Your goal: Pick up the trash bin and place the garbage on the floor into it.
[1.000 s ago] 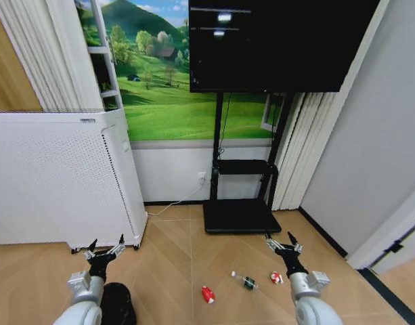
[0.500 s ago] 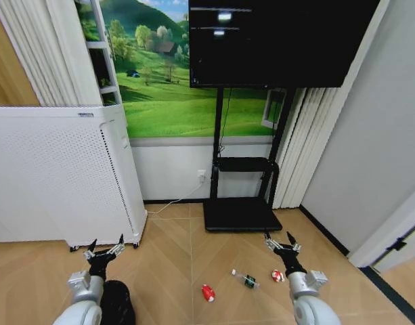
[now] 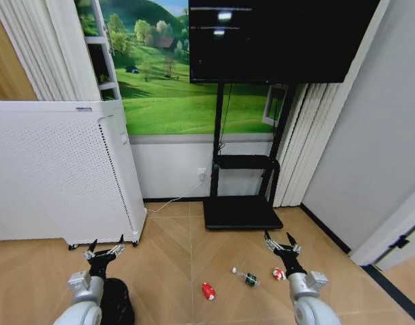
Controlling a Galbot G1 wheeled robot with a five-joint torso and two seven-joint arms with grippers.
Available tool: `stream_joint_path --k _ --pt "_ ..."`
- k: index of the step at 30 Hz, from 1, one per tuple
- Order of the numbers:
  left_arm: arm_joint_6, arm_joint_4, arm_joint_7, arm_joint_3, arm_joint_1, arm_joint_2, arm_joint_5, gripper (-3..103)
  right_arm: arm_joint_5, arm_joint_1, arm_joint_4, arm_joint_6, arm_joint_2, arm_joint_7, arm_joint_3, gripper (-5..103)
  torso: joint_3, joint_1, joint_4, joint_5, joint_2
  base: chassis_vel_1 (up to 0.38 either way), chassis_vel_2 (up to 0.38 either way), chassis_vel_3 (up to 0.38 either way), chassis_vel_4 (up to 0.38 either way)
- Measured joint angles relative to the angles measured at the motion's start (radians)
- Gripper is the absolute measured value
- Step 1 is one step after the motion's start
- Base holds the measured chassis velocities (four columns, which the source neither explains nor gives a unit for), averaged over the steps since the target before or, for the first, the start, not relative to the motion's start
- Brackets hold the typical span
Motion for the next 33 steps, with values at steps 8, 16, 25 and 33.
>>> stream_joint_path --k 8,16,25,33 --pt "-0.001 -0.003 0.001 0.000 0.003 0.000 0.000 100 0.000 -0.002 0.003 0.001 0.000 -0.002 0.000 100 -0.021 -0.010 0.0000 0.0000 -0.031 0.000 0.000 0.000 0.000" --pt "-0.001 -0.006 0.002 0.000 0.005 0.003 0.000 100 0.000 -0.004 0.006 0.002 0.001 -0.004 0.000 100 -0.040 -0.019 0.0000 0.0000 -0.059 0.000 0.000 0.000 0.000" --pt "-0.003 -0.008 0.002 -0.002 0.007 0.001 0.000 100 0.001 -0.004 0.007 0.003 0.003 -0.005 0.001 100 -0.070 -0.029 0.0000 0.0000 -0.100 0.000 0.000 0.000 0.000" --pt "-0.007 -0.003 0.002 -0.002 0.007 -0.002 0.004 100 0.001 -0.004 0.007 0.004 0.003 -0.006 0.002 100 -0.090 -0.037 0.0000 0.0000 -0.127 0.000 0.000 0.000 0.000"
